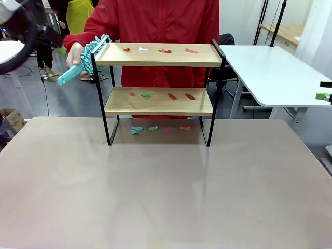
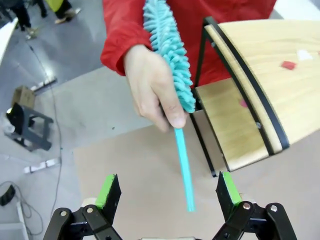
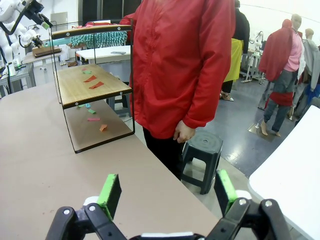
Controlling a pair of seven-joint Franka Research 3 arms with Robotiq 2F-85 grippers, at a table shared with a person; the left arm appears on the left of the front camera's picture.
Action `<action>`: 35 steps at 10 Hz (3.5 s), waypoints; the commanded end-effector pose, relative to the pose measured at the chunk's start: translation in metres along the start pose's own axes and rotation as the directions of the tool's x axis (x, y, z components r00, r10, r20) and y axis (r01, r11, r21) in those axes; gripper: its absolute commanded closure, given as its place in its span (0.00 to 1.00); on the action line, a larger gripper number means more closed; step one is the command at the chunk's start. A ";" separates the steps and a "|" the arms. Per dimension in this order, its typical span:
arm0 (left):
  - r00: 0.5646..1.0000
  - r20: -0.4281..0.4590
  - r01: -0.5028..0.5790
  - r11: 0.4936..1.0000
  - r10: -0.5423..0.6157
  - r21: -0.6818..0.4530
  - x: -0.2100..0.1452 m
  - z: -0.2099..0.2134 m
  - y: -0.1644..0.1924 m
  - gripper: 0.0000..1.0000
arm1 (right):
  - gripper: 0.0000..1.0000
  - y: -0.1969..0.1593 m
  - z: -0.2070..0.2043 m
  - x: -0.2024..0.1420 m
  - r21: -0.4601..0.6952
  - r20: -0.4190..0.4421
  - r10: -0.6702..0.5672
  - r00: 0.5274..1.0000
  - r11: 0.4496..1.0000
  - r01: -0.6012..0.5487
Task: Clean the shelf.
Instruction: Pick up the Duster handed by the human, then clean the specific section of the Shelf indicated by the human with the Duster.
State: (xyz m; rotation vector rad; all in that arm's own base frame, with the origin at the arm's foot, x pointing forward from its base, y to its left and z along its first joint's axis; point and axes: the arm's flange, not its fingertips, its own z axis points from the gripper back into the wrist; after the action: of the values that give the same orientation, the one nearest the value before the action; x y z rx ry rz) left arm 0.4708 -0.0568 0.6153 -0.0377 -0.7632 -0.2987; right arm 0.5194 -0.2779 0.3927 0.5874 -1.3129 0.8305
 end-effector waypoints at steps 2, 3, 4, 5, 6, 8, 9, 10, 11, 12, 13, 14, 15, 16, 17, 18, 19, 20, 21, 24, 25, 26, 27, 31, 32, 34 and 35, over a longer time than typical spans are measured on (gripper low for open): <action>0.999 0.010 -0.046 0.995 0.045 0.090 -0.010 -0.027 -0.014 0.00 | 0.00 0.000 -0.002 0.006 0.000 -0.011 -0.009 1.000 1.000 0.009; 0.999 0.003 -0.050 0.997 0.050 0.062 -0.013 -0.035 -0.015 0.00 | 0.00 0.000 -0.002 0.006 0.000 -0.011 -0.009 1.000 1.000 0.009; 0.998 -0.003 -0.061 0.996 0.062 0.061 -0.015 -0.044 -0.015 0.00 | 0.00 0.000 -0.002 0.006 0.000 -0.011 -0.009 1.000 1.000 0.009; 0.997 -0.028 -0.068 0.995 0.070 0.069 -0.017 -0.053 -0.017 0.00 | 0.00 0.000 -0.002 0.006 0.000 -0.011 -0.009 1.000 1.000 0.009; 0.996 -0.039 -0.072 0.995 0.075 0.072 -0.019 -0.056 -0.018 0.00 | 0.00 0.000 -0.002 0.006 0.000 -0.011 -0.009 1.000 1.000 0.009; 0.994 -0.068 -0.077 0.995 0.082 0.064 -0.022 -0.061 -0.023 0.00 | 0.00 0.000 -0.002 0.006 0.000 -0.011 -0.009 1.000 1.000 0.009; 0.993 -0.085 -0.079 0.995 0.084 0.059 -0.022 -0.064 -0.023 0.00 | 0.00 0.000 -0.002 0.006 0.000 -0.011 -0.009 1.000 1.000 0.009; 0.992 -0.094 -0.078 0.996 0.083 0.049 -0.022 -0.066 -0.023 0.00 | 0.00 0.000 -0.002 0.006 0.000 -0.011 -0.009 1.000 1.000 0.009; 0.995 -0.086 -0.053 0.996 0.060 0.075 -0.023 -0.068 -0.022 0.43 | 0.00 0.000 -0.002 0.006 0.000 -0.011 -0.009 1.000 1.000 0.009; 0.995 -0.072 -0.062 0.995 0.068 0.075 -0.023 -0.068 -0.023 0.56 | 0.00 0.000 -0.002 0.006 0.000 -0.011 -0.009 1.000 1.000 0.009; 0.994 -0.080 -0.063 0.995 0.070 0.083 -0.023 -0.068 -0.023 1.00 | 0.00 0.000 -0.002 0.006 0.000 -0.011 -0.009 1.000 1.000 0.009; 0.993 -0.094 -0.066 0.994 0.073 0.082 -0.023 -0.066 -0.022 1.00 | 0.00 0.000 -0.002 0.006 0.000 -0.011 -0.009 1.000 1.000 0.009; 0.993 -0.092 -0.070 0.994 0.077 0.086 -0.022 -0.066 -0.023 1.00 | 0.00 0.000 -0.002 0.006 0.000 -0.011 -0.009 1.000 1.000 0.009; 0.993 -0.095 -0.068 0.993 0.077 0.093 -0.023 -0.067 -0.024 0.85 | 0.00 0.000 -0.002 0.006 0.000 -0.011 -0.009 1.000 1.000 0.009; 0.992 -0.101 -0.071 0.993 0.081 0.097 -0.024 -0.068 -0.024 0.95 | 0.00 0.000 -0.002 0.006 0.000 -0.011 -0.009 1.000 1.000 0.009; 0.992 -0.096 -0.074 0.990 0.086 0.118 -0.024 -0.069 -0.024 1.00 | 0.00 0.000 -0.002 0.006 0.000 -0.011 -0.009 1.000 1.000 0.009; 0.990 -0.094 -0.088 0.986 0.101 0.139 -0.024 -0.070 -0.024 1.00 | 0.00 0.000 -0.002 0.006 0.000 -0.011 -0.009 1.000 1.000 0.009; 0.989 -0.086 -0.110 0.982 0.124 0.157 -0.023 -0.070 -0.023 1.00 | 0.00 0.000 -0.002 0.006 0.000 -0.011 -0.009 1.000 1.000 0.009; 0.987 -0.076 -0.126 0.977 0.141 0.174 -0.023 -0.070 -0.021 1.00 | 0.00 0.000 -0.002 0.006 0.000 -0.011 -0.009 1.000 1.000 0.009; 0.986 -0.058 -0.142 0.975 0.154 0.171 -0.022 -0.068 -0.021 1.00 | 0.00 0.000 -0.002 0.006 0.000 -0.011 -0.009 1.000 1.000 0.009; 0.981 -0.023 -0.186 0.971 0.192 0.149 -0.022 -0.069 -0.023 1.00 | 0.00 0.000 -0.002 0.006 0.000 -0.011 -0.009 1.000 1.000 0.009; 0.987 -0.083 -0.125 0.981 0.138 0.146 -0.026 -0.068 -0.013 1.00 | 0.00 0.000 -0.002 0.006 0.000 -0.011 -0.009 1.000 1.000 0.009; 0.987 -0.083 -0.125 0.981 0.138 0.146 -0.026 -0.068 -0.013 1.00 | 0.00 0.000 -0.002 0.006 0.000 -0.011 -0.009 1.000 1.000 0.009; 0.987 -0.083 -0.125 0.981 0.138 0.146 -0.026 -0.068 -0.013 1.00 | 0.00 0.000 -0.002 0.006 0.000 -0.011 -0.009 1.000 1.000 0.009; 0.987 -0.083 -0.125 0.981 0.138 0.146 -0.026 -0.068 -0.013 1.00 | 0.00 0.000 -0.002 0.006 0.000 -0.011 -0.009 1.000 1.000 0.009; 0.987 -0.083 -0.125 0.981 0.138 0.146 -0.026 -0.068 -0.013 1.00 | 0.00 0.000 -0.002 0.006 0.000 -0.011 -0.009 1.000 1.000 0.009; 0.987 -0.083 -0.125 0.981 0.138 0.146 -0.026 -0.068 -0.013 1.00 | 0.00 0.000 -0.002 0.006 0.000 -0.011 -0.009 1.000 1.000 0.009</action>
State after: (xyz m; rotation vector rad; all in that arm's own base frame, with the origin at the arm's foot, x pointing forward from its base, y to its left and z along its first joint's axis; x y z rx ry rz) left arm 0.4965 -0.0742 0.5441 0.0515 -0.6781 -0.1072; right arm 0.5194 -0.2778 0.3927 0.5876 -1.3128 0.8306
